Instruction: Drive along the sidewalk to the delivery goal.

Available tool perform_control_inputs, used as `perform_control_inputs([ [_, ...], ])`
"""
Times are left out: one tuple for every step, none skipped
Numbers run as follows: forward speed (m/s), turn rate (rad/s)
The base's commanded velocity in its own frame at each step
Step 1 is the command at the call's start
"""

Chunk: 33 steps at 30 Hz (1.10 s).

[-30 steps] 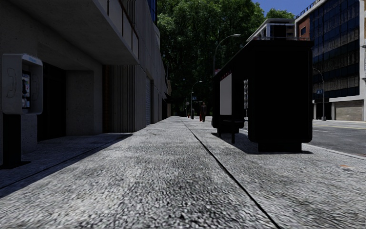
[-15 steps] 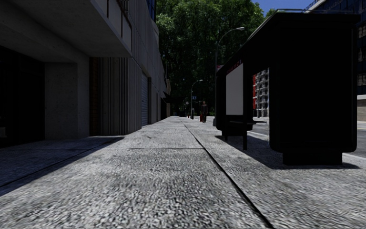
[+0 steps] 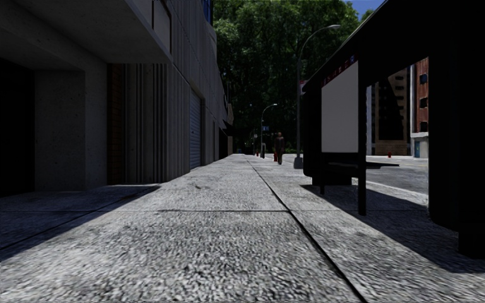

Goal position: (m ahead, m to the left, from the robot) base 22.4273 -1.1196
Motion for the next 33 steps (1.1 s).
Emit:
perform_control_inputs([
  [2.0,0.0],
  [2.0,0.0],
  [2.0,0.0],
  [2.0,0.0],
  [2.0,0.0],
  [2.0,0.0],
  [2.0,0.0],
  [2.0,0.0],
  [2.0,0.0],
  [2.0,0.0],
  [2.0,0.0],
  [2.0,0.0],
  [2.0,0.0],
  [2.0,0.0],
  [2.0,0.0],
  [2.0,0.0],
  [2.0,0.0],
  [2.0,0.0],
  [2.0,0.0],
  [2.0,0.0],
  [2.0,0.0],
  [2.0,0.0],
  [2.0,0.0],
  [2.0,0.0],
  [2.0,0.0],
  [2.0,0.0],
  [2.0,0.0],
  [2.0,0.0],
  [2.0,0.0],
  [2.0,0.0],
  [2.0,0.0],
  [2.0,0.0],
  [2.0,0.0],
])
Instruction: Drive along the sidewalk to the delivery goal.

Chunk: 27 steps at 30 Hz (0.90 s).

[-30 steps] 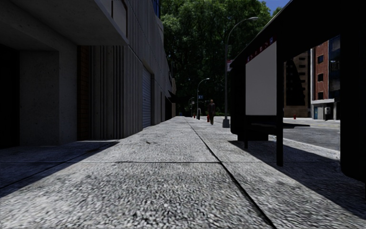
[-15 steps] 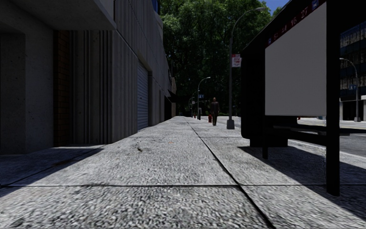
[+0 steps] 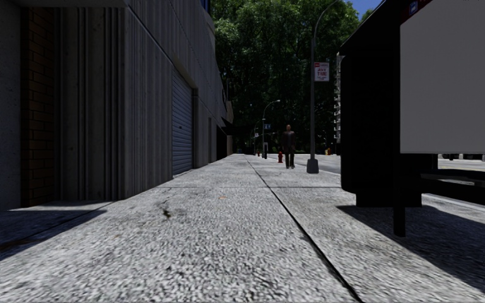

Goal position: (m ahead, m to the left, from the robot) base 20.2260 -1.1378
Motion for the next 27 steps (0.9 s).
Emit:
perform_control_inputs([
  [2.0,0.0],
  [2.0,0.0],
  [2.0,0.0],
  [2.0,0.0],
  [2.0,0.0],
  [2.0,0.0],
  [2.0,0.0],
  [2.0,0.0],
  [2.0,0.0],
  [2.0,0.0],
  [2.0,0.0],
  [2.0,0.0],
  [2.0,0.0],
  [2.0,0.0],
  [2.0,0.0],
  [2.0,0.0],
  [2.0,0.0],
  [2.0,0.0],
  [2.0,0.0],
  [2.0,0.0],
  [2.0,0.0],
  [2.0,0.0],
  [2.0,0.0],
  [2.0,0.0],
  [2.0,0.0],
  [2.0,0.0],
  [2.0,0.0],
])
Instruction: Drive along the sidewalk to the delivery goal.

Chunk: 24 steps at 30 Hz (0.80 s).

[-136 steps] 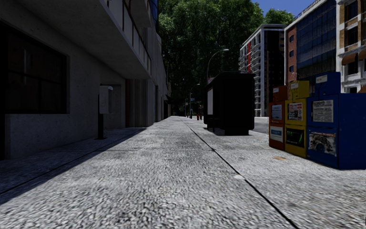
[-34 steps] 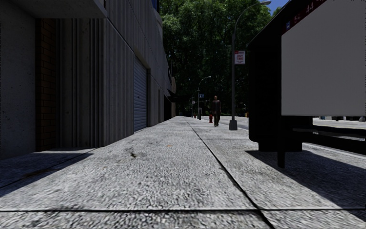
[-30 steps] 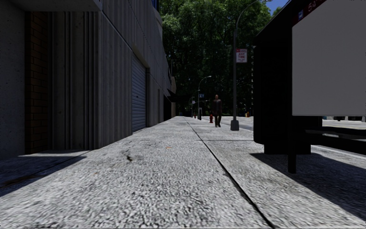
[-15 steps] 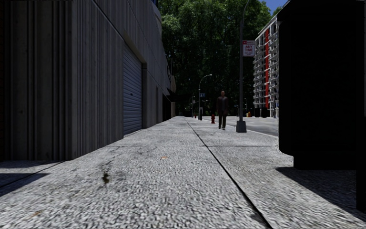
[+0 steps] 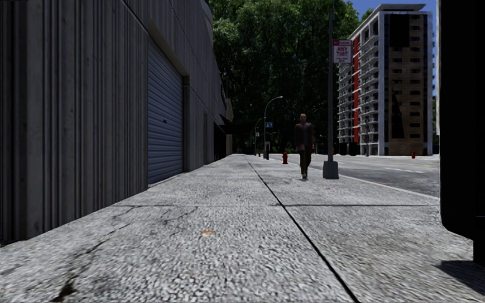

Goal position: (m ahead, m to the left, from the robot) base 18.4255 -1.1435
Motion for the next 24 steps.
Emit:
perform_control_inputs([
  [2.0,0.0],
  [2.0,0.0],
  [2.0,0.0],
  [2.0,0.0],
  [2.0,0.0],
  [2.0,0.0],
  [2.0,0.0],
  [2.0,0.0],
  [2.0,0.0],
  [2.0,0.0],
  [2.0,0.0],
  [2.0,0.0],
  [2.0,0.0],
  [2.0,0.0],
  [2.0,0.0],
  [2.0,0.0],
  [2.0,0.0],
  [2.0,0.0],
  [2.0,0.0],
  [2.0,0.0],
  [2.0,0.0],
  [2.0,0.0],
  [2.0,0.0],
  [2.0,0.0],
])
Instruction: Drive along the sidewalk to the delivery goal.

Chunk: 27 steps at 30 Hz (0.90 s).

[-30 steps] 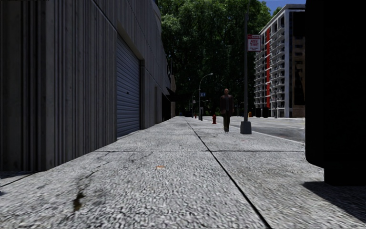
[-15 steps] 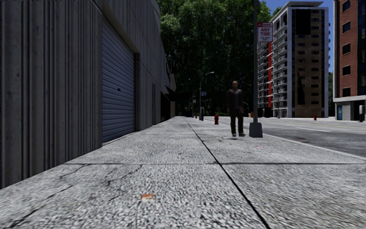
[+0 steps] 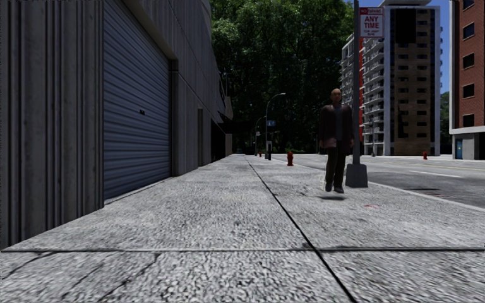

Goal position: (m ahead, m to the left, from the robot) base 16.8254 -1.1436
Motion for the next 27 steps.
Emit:
perform_control_inputs([
  [2.0,0.0],
  [2.0,0.0],
  [2.0,0.0],
  [2.0,0.0],
  [2.0,0.0],
  [2.0,0.0],
  [2.0,0.0],
  [2.0,0.0],
  [2.0,0.0],
  [2.0,0.0],
  [2.0,0.0],
  [2.0,0.0],
  [2.0,0.0],
  [2.0,0.0],
  [2.0,0.0],
  [2.0,0.0],
  [2.0,0.0],
  [2.0,0.0],
  [2.0,0.0],
  [2.0,0.0],
  [2.0,0.0],
  [2.0,0.0],
  [2.0,0.0],
  [2.0,0.0],
  [2.0,0.0],
  [2.0,0.0],
  [2.0,0.0],
])
